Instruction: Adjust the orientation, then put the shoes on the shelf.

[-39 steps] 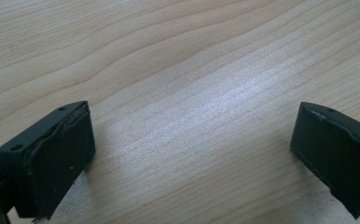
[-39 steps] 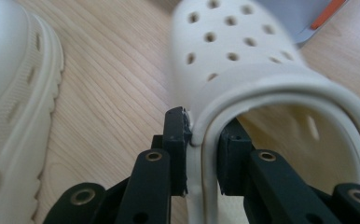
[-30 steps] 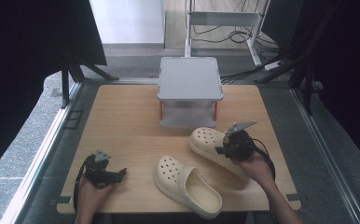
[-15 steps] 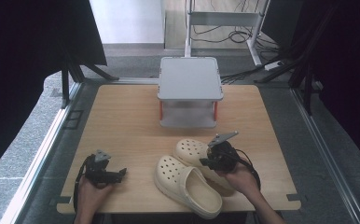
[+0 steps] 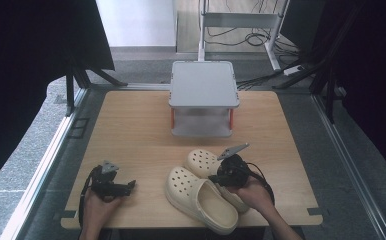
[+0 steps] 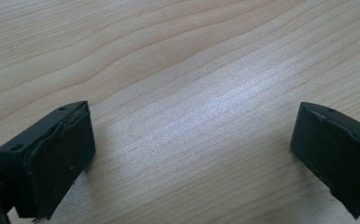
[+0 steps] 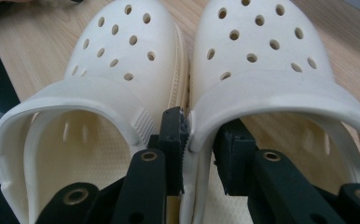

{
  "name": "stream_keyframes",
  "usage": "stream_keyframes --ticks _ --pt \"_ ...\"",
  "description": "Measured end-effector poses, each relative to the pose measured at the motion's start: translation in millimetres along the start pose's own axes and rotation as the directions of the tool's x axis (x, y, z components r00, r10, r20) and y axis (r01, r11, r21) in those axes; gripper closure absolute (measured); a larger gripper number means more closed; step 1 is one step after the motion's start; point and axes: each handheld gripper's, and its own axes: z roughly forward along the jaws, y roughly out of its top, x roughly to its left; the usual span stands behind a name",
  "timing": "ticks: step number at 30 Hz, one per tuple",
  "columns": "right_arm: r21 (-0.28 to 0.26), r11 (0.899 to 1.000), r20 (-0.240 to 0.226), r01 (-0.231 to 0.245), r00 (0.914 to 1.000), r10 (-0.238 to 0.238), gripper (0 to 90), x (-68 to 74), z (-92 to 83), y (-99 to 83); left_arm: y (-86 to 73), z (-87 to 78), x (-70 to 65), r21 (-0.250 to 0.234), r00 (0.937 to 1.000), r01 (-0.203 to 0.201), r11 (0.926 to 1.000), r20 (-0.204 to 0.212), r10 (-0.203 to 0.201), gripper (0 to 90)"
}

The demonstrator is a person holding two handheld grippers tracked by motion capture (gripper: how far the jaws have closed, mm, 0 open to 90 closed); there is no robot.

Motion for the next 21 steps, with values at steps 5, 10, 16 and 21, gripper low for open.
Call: stream_keyframes --ticks 5,10,16,21 --pt "-0.009 1.000 -0.006 -0.014 0.9999 0.014 60.6 -5.3 -0.7 -1.1 0.0 0.0 0.0 0.000 1.0000 0.000 1.0000 0.000 0.000 0.0" --pt "-0.030 0.999 0.012 -0.011 0.9999 0.012 45.2 -10.5 -10.7 -1.8 0.0 0.0 0.0 0.000 1.0000 0.000 1.0000 0.000 0.000 0.0" --pt "-0.033 0.999 0.026 0.023 0.9994 -0.022 35.1 -12.0 -27.4 -5.0 0.0 0.0 0.0 0.000 1.0000 0.000 1.0000 0.000 0.000 0.0" --pt "-0.041 0.998 0.023 0.055 0.9983 -0.054 30.6 -10.7 -39.0 -8.8 0.0 0.0 0.0 0.000 1.0000 0.000 1.0000 -0.001 0.000 0.0"
